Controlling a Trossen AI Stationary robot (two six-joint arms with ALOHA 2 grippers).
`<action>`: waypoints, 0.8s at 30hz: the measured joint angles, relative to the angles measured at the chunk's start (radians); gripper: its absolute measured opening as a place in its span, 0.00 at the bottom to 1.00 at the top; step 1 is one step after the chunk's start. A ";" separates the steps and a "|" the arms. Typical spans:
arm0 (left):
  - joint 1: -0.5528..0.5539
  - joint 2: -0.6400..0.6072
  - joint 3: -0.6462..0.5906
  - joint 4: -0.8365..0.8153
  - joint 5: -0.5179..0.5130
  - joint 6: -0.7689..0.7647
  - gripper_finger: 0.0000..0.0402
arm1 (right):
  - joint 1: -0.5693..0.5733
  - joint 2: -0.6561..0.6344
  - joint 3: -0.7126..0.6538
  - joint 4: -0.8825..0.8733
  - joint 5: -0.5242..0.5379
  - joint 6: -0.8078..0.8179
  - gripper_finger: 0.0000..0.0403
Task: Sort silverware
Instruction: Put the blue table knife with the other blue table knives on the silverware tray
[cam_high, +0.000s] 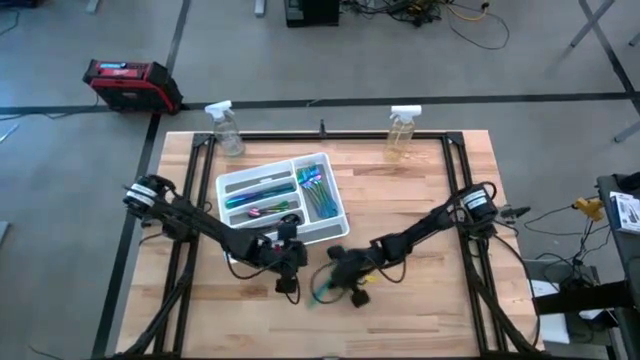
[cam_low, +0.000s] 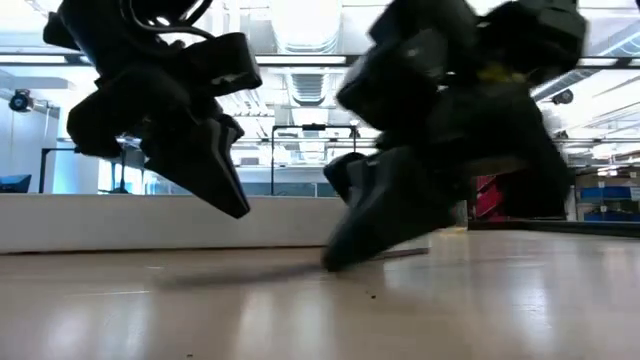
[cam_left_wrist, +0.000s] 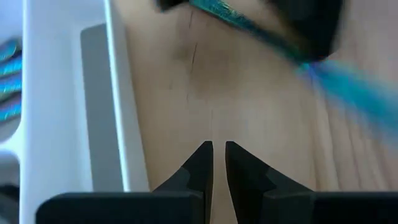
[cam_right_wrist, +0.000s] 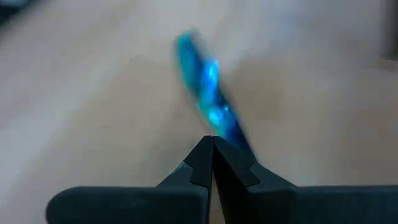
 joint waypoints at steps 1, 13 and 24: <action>-0.001 -0.002 0.000 -0.006 0.002 -0.022 0.07 | -0.001 -0.005 0.014 -0.041 0.034 0.000 0.00; -0.022 0.004 -0.016 -0.010 -0.026 -0.078 0.07 | 0.042 -0.139 -0.030 -0.190 0.225 0.059 0.00; -0.024 0.002 -0.021 -0.013 -0.039 -0.075 0.07 | 0.063 -0.136 -0.085 -0.251 0.365 0.271 0.00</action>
